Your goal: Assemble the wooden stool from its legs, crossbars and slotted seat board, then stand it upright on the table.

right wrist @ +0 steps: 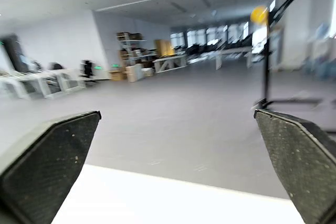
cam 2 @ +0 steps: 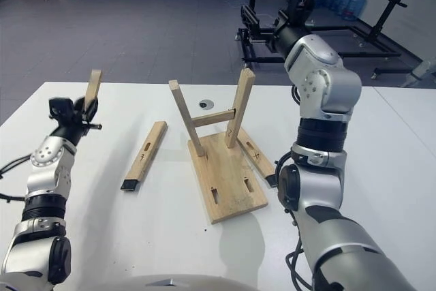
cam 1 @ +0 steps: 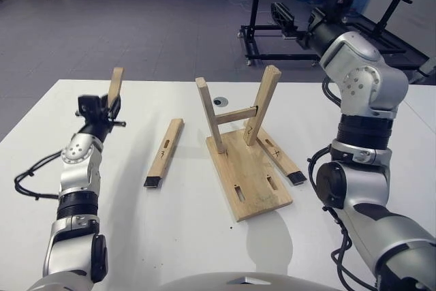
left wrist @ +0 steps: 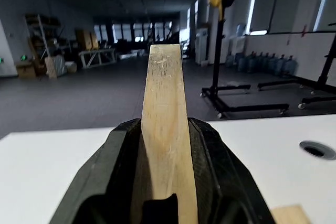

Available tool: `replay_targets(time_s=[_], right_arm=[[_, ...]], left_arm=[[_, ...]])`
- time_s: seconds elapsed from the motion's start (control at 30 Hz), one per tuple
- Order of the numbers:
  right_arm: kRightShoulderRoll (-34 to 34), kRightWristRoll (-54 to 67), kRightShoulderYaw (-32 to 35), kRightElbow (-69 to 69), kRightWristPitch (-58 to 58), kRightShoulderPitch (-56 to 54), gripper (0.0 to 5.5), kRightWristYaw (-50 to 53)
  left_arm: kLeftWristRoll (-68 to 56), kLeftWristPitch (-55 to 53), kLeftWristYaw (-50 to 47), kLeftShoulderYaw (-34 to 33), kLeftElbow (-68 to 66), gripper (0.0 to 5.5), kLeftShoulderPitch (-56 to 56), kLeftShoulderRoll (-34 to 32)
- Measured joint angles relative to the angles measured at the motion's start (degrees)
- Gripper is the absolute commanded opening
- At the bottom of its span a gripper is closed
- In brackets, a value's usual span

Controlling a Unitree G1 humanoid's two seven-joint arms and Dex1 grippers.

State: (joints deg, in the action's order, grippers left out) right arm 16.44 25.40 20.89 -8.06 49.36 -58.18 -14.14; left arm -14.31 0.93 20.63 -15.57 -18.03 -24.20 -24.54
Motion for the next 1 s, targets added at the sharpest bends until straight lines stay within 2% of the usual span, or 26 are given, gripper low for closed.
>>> replay_targets(time_s=[0.1,0.17,0.23,0.37,0.53,0.73,1.0], right_arm=[[-4.92,13.89,8.19,-3.62,11.15,-1.42,5.40,-0.15],[-15.01,26.16,11.83,-4.36,20.64,-3.45,5.40,3.19],[-24.10,33.50,11.56,-4.08,25.75,-6.46,5.40,7.81],[-24.39,38.52,12.98,-2.25,26.38,-7.16,5.40,15.01],[-24.06,42.73,13.25,-1.57,24.77,-6.95,5.40,19.79],[-20.53,43.39,11.27,0.33,18.67,-6.56,5.40,19.85],[-19.74,43.79,7.65,0.41,13.06,-6.53,5.40,19.33]], left_arm=[[-2.24,-5.28,3.34,3.76,15.25,1.27,-1.35,-1.23],[-4.48,-11.45,5.72,9.37,26.63,1.27,-5.33,-1.08],[-6.68,-16.67,6.21,13.81,35.44,1.27,-11.01,0.05],[-7.74,-22.67,3.97,14.24,40.28,1.27,-12.26,0.50],[-7.78,-25.09,3.62,13.45,40.46,1.27,-12.42,0.33],[-6.83,-26.15,3.57,13.60,41.01,1.27,-10.71,0.31],[-6.26,-27.13,3.17,15.31,42.52,1.27,-9.21,1.19]])
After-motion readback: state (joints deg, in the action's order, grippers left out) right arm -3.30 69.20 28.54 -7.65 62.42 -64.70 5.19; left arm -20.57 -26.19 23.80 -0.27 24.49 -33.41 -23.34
